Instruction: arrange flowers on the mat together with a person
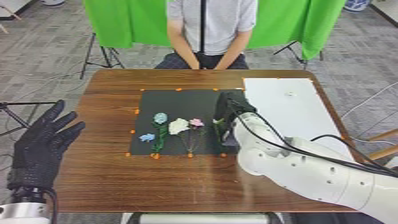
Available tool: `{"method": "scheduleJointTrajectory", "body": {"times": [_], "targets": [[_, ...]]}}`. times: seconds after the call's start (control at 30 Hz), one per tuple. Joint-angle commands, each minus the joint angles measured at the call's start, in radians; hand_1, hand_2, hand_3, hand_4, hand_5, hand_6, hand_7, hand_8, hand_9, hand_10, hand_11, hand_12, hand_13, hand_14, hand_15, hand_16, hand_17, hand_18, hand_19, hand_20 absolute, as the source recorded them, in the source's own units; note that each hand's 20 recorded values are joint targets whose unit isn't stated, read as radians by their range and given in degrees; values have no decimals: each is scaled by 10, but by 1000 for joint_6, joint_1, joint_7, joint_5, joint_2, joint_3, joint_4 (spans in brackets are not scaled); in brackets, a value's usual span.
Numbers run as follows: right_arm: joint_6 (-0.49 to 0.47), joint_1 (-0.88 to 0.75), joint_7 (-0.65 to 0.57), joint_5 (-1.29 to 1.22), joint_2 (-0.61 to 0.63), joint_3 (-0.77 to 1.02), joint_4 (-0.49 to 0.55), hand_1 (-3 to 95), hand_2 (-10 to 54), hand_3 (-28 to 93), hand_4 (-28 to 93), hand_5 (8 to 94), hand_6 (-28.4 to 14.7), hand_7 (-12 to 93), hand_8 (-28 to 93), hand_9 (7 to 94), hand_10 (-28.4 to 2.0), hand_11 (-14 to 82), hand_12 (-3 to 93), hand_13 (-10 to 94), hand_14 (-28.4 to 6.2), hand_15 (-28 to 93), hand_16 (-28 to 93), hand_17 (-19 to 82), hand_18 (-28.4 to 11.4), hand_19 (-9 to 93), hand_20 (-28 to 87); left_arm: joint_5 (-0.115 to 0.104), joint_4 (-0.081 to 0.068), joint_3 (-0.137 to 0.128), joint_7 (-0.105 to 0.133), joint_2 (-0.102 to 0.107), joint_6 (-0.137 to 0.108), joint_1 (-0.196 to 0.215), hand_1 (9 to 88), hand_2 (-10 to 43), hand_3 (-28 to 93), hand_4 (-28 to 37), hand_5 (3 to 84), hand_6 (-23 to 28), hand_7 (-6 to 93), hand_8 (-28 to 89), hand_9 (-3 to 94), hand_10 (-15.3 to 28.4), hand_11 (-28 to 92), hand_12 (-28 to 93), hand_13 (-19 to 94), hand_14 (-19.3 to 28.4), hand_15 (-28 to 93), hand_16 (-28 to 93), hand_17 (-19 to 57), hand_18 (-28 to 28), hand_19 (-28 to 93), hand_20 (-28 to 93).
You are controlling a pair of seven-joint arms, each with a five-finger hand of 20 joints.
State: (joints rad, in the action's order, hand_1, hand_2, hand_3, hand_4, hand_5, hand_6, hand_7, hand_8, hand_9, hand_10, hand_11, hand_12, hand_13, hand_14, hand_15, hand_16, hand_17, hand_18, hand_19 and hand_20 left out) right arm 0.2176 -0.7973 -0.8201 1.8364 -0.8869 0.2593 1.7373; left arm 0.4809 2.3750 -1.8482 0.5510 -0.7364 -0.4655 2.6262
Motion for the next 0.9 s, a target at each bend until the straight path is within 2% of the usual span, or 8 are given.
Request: {"method": "scheduleJointTrajectory", "body": {"times": [0.03, 0.13, 0.23, 0.33, 0.5, 0.8, 0.87, 0.9], "targets": [[-33, -14, -23, 9, 11, 12, 2, 514, -95, 691, -272, 705, 16, 174, -38, 889, -73, 141, 324, 823, -48, 515, 200, 370, -174, 869, -29, 34, -5, -5, -53, -36, 30, 1, 215, 70, 760, -232, 313, 53, 98, -82, 286, 150, 183, 123, 192, 214, 435, -46, -96, 188, 386, 157], [-32, -16, -22, 5, 12, 17, 7, 473, -95, 709, -270, 653, 14, 159, -118, 852, -90, 198, 272, 821, -51, 522, 190, 367, -178, 874, -32, 21, -6, -3, -46, -18, 27, 4, 214, 70, 761, -233, 313, 53, 99, -82, 286, 149, 184, 123, 192, 214, 435, -46, -96, 190, 386, 156], [-35, -19, -22, 10, 11, 21, 9, 433, -95, 729, -262, 625, 7, 147, -124, 825, -107, 250, 221, 820, -53, 528, 188, 367, -181, 878, -35, 13, -7, 0, -38, -10, 23, 6, 214, 70, 760, -233, 313, 52, 99, -82, 286, 149, 184, 123, 191, 213, 434, -46, -96, 191, 386, 155], [-31, -26, -24, 7, 12, 30, 15, 403, -95, 726, -257, 607, 0, 140, -121, 803, -120, 269, 196, 812, -59, 540, 190, 362, -187, 882, -37, 27, -7, -2, -60, -25, 31, 0, 214, 70, 760, -232, 313, 53, 98, -82, 286, 149, 184, 122, 191, 213, 434, -45, -96, 191, 386, 155], [-24, -14, -38, 24, 14, 20, 19, 379, -95, 718, -247, 595, -8, 135, -119, 783, -132, 277, 189, 794, -68, 560, 190, 357, -192, 884, -42, 36, -6, -2, -72, -36, 36, -1, 214, 70, 760, -231, 313, 53, 98, -82, 286, 150, 185, 122, 190, 214, 433, -45, -96, 192, 386, 153], [1, 38, -59, 77, 16, -32, 13, 347, -95, 698, -228, 591, -15, 126, -114, 782, -136, 320, 194, 784, -74, 616, 188, 357, -203, 889, -46, 43, -3, 1, -65, -47, 33, 2, 215, 71, 759, -230, 312, 52, 98, -82, 287, 150, 185, 123, 191, 215, 434, -45, -97, 193, 387, 152], [12, 52, -65, 70, 21, -44, 16, 343, -95, 695, -226, 589, -18, 124, -114, 778, -138, 326, 196, 783, -74, 622, 186, 358, -203, 890, -47, 34, -2, 5, -49, -39, 27, 7, 215, 71, 758, -230, 313, 52, 98, -82, 288, 151, 186, 123, 194, 215, 436, -45, -97, 193, 387, 152], [15, 50, -63, 70, 23, -38, 20, 341, -94, 694, -226, 589, -18, 124, -114, 776, -139, 327, 196, 782, -75, 624, 186, 358, -203, 890, -47, 36, -1, 6, -50, -43, 26, 8, 216, 71, 758, -230, 313, 52, 98, -82, 289, 151, 187, 123, 194, 214, 437, -45, -96, 194, 388, 151]]}}
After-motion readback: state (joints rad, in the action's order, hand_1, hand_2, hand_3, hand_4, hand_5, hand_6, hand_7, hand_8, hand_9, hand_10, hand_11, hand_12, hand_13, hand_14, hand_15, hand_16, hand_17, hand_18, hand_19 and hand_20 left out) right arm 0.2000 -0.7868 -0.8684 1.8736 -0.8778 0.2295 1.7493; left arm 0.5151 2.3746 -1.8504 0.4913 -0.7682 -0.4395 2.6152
